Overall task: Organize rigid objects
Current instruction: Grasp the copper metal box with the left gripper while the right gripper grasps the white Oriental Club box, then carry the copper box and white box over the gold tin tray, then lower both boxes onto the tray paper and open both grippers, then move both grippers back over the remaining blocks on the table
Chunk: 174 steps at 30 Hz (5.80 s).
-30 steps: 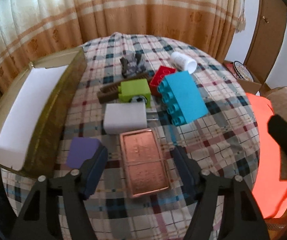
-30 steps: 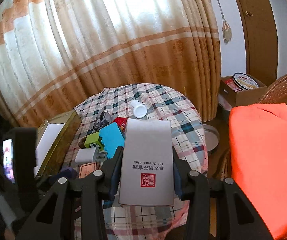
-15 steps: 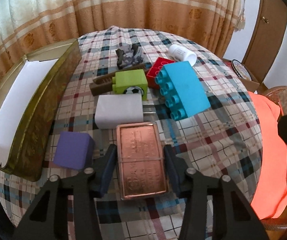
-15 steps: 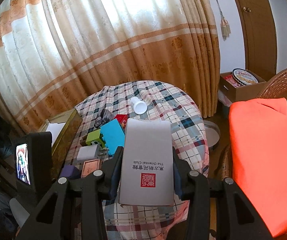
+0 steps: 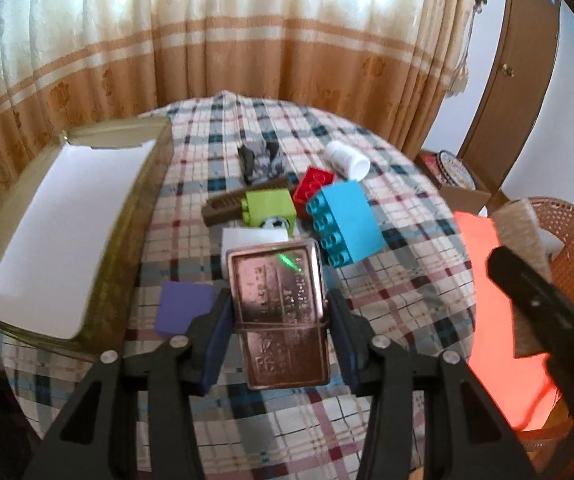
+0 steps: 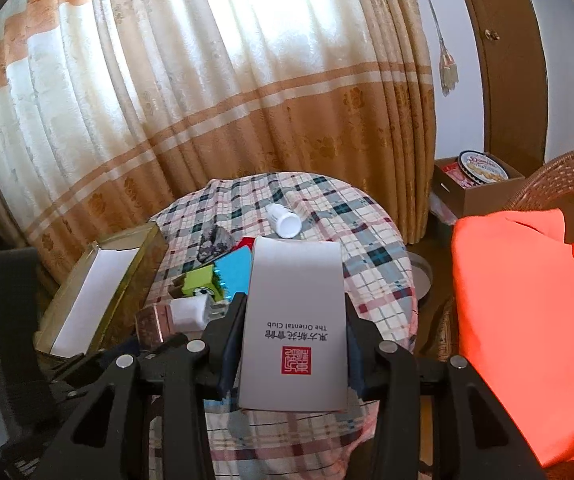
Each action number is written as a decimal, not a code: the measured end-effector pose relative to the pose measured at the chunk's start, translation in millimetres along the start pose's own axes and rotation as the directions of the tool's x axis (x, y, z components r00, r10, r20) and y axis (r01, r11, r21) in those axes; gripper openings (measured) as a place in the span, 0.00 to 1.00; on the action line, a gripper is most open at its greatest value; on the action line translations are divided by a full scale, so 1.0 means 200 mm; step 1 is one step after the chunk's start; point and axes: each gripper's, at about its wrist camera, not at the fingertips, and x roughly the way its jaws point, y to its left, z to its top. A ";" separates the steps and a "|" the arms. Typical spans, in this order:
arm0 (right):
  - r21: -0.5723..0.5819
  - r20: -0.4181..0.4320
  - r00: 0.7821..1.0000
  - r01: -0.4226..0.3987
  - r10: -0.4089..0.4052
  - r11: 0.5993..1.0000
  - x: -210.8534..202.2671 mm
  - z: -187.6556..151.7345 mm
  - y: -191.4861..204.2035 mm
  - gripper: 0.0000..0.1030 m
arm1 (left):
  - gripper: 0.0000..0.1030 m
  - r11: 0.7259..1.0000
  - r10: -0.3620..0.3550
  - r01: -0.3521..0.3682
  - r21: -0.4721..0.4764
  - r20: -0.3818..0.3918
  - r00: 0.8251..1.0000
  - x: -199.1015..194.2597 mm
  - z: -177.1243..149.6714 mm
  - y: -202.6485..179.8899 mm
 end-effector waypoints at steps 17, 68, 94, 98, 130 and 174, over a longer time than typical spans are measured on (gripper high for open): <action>-0.111 -0.004 0.996 -0.093 0.094 0.989 0.02 0.02 0.39 0.45 | 0.45 0.988 0.051 -0.028 -0.151 0.150 0.987 -0.25 0.04 0.53; -0.311 -0.250 0.947 -0.277 0.203 0.909 0.62 -0.12 1.22 0.45 | 0.45 0.902 0.409 -0.405 -0.150 -0.011 0.913 0.03 0.11 1.12; -0.082 -0.101 0.979 -0.184 0.175 0.980 0.42 -0.10 0.86 0.70 | 0.98 0.916 0.377 -0.362 -0.174 0.064 0.924 -0.07 0.05 0.93; -0.079 -0.086 0.984 -0.160 0.153 0.984 0.40 -0.11 0.82 0.71 | 0.99 0.915 0.380 -0.364 -0.173 0.068 0.922 -0.07 0.04 0.90; -0.049 0.018 0.999 -0.025 0.026 0.999 0.24 -0.07 0.60 0.75 | 0.99 0.933 0.355 -0.346 -0.103 0.088 0.931 -0.11 0.03 0.67; 0.138 0.019 0.998 0.058 -0.062 0.989 0.13 -0.11 0.00 0.75 | 0.85 0.964 0.212 -0.214 0.155 0.032 0.977 0.05 -0.03 0.07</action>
